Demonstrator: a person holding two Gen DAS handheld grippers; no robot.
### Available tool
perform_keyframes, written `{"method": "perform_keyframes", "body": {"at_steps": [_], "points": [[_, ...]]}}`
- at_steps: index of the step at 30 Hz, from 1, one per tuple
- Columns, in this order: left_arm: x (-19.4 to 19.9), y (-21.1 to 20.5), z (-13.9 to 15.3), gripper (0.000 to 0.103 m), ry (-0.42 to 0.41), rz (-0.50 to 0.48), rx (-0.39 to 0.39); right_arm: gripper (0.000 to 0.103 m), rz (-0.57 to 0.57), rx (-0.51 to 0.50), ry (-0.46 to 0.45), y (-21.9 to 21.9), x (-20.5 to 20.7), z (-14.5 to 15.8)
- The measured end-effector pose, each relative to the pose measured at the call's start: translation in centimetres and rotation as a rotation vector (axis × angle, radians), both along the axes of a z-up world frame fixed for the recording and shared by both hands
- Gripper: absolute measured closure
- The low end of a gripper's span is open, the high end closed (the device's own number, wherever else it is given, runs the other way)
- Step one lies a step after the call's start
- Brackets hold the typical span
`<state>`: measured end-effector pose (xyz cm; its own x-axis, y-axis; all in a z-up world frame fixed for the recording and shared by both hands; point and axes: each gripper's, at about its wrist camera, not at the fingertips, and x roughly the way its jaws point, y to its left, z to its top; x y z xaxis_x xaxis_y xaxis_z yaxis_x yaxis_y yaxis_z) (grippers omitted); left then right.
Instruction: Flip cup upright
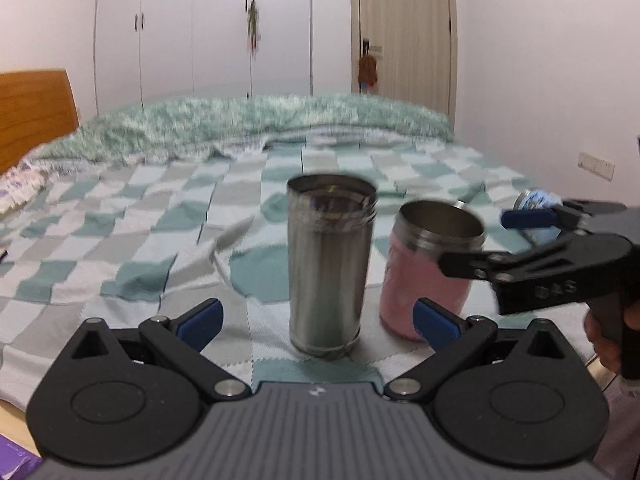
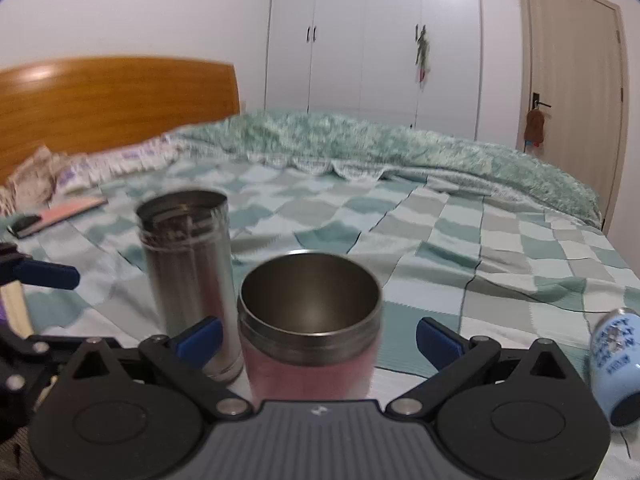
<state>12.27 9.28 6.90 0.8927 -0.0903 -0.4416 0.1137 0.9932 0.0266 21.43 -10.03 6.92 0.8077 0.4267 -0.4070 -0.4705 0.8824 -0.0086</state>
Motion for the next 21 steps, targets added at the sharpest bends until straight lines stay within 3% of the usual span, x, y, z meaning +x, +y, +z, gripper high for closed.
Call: {"method": "perform_keyframes", "body": {"at_steps": [5, 11, 21], "points": [[-3.1, -1.8, 0.2, 0.000, -0.093, 0.004, -0.036, 0.000, -0.021, 0.056, -0.085, -4.1, -4.8, 0.5], [-5.6, -4.3, -1.9, 0.000, -0.121, 0.011, -0.064, 0.000, -0.082, 0.066, -0.142, -9.0, -10.2, -0.9], [-8.7, -8.3, -6.5, 0.000, -0.259, 0.058, -0.008, 0.000, -0.182, 0.030, -0.226, -14.8, -15.7, -4.8]]}}
